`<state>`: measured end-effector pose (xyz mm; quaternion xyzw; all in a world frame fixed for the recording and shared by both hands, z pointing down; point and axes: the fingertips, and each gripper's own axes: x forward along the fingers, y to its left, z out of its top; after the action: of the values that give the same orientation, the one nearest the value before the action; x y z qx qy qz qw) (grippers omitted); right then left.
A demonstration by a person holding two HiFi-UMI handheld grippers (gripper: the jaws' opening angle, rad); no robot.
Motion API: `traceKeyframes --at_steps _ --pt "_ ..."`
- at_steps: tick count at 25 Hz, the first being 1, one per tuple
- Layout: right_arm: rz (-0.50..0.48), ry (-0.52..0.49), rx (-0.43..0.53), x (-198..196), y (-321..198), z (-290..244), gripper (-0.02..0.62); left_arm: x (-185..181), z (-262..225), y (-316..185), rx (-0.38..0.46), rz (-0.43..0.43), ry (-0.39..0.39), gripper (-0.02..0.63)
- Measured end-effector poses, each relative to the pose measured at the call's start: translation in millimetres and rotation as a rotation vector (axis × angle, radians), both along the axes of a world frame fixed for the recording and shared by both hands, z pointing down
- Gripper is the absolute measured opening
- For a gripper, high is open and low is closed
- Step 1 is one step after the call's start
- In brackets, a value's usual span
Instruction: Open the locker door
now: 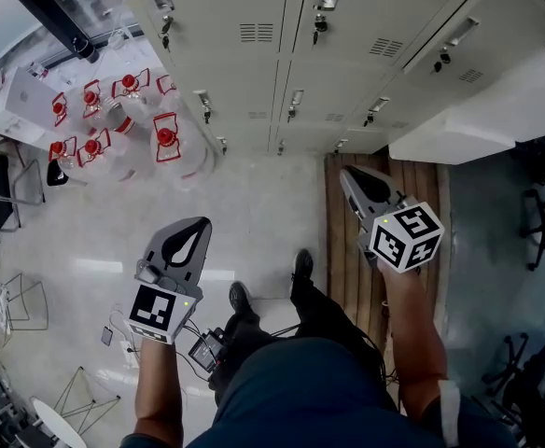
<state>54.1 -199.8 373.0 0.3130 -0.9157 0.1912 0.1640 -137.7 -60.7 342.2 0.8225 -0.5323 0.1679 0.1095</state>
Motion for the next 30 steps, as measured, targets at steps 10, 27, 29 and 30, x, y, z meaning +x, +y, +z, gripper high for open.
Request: traceKeyframes --at_steps 10,27,29,30 --pt "0.007 0.011 0.013 2 -35 19 0.038 7 16 -7 -0.015 -0.015 0.009 0.018" --pt "-0.024 0.034 0.025 -6 -75 52 0.038 14 51 -6 -0.062 -0.038 0.008 0.018" --pt "-0.029 0.039 0.025 -8 -81 56 0.038 15 56 -8 -0.07 -0.039 0.011 0.018" --pt "-0.031 0.042 0.024 -9 -84 59 0.038 16 58 -10 -0.073 -0.04 0.013 0.018"
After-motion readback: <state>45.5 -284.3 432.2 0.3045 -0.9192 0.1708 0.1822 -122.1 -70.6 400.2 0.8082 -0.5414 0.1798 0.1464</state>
